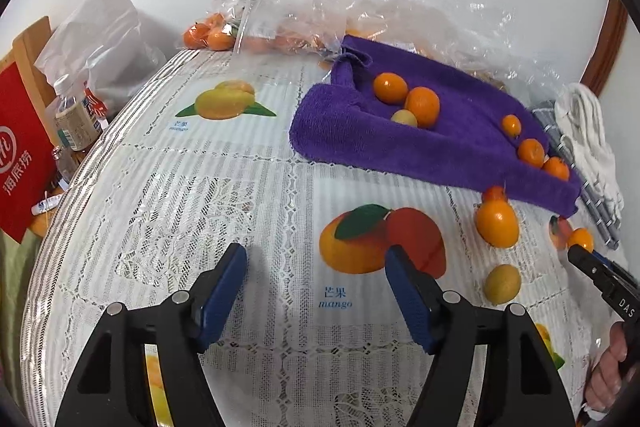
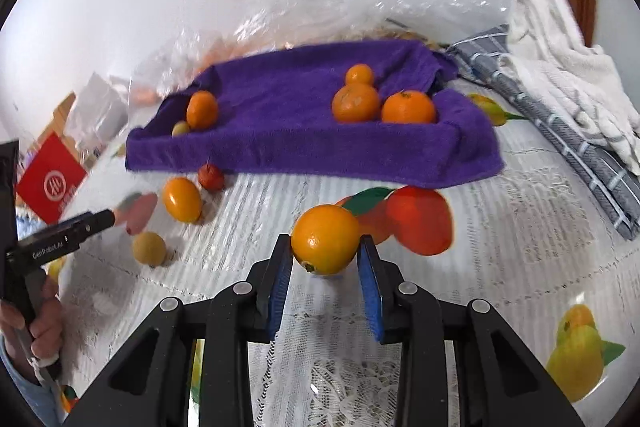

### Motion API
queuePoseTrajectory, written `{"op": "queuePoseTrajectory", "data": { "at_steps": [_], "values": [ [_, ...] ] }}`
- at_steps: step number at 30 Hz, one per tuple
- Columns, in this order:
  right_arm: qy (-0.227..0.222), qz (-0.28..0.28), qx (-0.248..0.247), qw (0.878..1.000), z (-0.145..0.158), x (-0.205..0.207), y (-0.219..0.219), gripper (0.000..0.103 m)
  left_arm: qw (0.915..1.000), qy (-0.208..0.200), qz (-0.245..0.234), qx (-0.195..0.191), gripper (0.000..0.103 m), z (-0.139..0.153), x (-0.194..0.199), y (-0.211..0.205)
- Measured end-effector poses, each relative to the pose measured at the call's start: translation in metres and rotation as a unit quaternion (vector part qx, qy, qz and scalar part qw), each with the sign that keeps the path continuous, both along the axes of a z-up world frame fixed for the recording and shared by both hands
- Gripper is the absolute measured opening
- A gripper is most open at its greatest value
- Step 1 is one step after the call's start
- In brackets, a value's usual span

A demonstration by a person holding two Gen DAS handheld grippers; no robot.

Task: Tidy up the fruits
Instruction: 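Hold the orange in the right gripper while the left grasps a yellow-brown fruit, then lift both held fruits and carry them over the purple towel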

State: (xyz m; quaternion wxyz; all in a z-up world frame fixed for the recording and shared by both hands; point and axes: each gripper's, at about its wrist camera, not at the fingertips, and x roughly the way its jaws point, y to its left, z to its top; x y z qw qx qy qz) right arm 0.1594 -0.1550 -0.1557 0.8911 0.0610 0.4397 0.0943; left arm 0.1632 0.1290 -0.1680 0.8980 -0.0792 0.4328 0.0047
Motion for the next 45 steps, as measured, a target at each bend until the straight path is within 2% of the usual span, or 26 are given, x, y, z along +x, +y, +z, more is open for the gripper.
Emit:
{"op": "queuePoseTrajectory", "data": {
  "at_steps": [2,4,7,9,15,17,19,22,24,25,26,31,35,45],
  "values": [
    [-0.002,-0.011,-0.002,1.000,0.001,-0.001,-0.003,0.033,0.9999,-0.007,-0.007,0.004,0.061,0.002,-0.002,-0.004],
    [-0.002,-0.018,-0.003,1.000,0.001,-0.001,-0.005,0.033,0.9994,-0.021,-0.022,0.014,0.060,0.007,-0.006,-0.012],
    [-0.010,-0.026,-0.008,1.000,0.003,-0.003,-0.008,0.033,0.9964,-0.055,-0.061,0.020,0.060,0.017,-0.017,-0.028],
    [-0.016,-0.029,-0.013,0.999,0.005,-0.005,-0.009,0.033,0.9933,-0.064,-0.095,0.013,0.060,0.019,-0.023,-0.041],
    [-0.022,-0.062,-0.001,0.998,0.007,-0.010,-0.029,0.033,0.9901,-0.027,-0.138,-0.003,0.060,0.017,-0.024,-0.081],
    [-0.019,-0.074,0.013,0.997,0.006,-0.010,-0.037,0.033,0.9895,-0.025,-0.142,-0.008,0.060,0.018,-0.023,-0.091],
    [-0.015,-0.080,0.015,0.997,0.004,-0.009,-0.040,0.033,0.9910,-0.007,-0.134,0.007,0.060,0.013,-0.017,-0.099],
    [-0.004,-0.070,0.014,0.997,0.001,-0.007,-0.037,0.033,0.9912,0.003,-0.132,0.000,0.057,0.005,-0.010,-0.106],
    [0.000,-0.065,0.011,0.998,0.000,-0.006,-0.035,0.033,0.9914,0.007,-0.130,0.013,0.040,0.000,-0.011,-0.109],
    [-0.002,-0.065,0.010,0.998,0.000,-0.007,-0.034,0.033,0.9916,0.005,-0.127,0.023,0.037,0.000,-0.012,-0.111],
    [-0.004,-0.066,0.012,0.998,0.000,-0.007,-0.035,0.033,0.9909,0.004,-0.133,0.019,0.027,0.000,-0.013,-0.112],
    [-0.002,-0.062,0.014,0.998,-0.001,-0.006,-0.035,0.033,0.9884,-0.001,-0.150,-0.025,0.027,0.000,-0.013,-0.106],
    [-0.004,-0.057,0.012,0.998,0.000,-0.006,-0.033,0.033,0.9876,-0.023,-0.148,-0.047,0.027,0.006,-0.017,-0.100],
    [0.000,-0.037,0.036,0.999,0.002,-0.003,-0.032,0.033,0.9841,-0.048,-0.156,-0.070,0.027,0.015,-0.018,-0.099]
  ]
}}
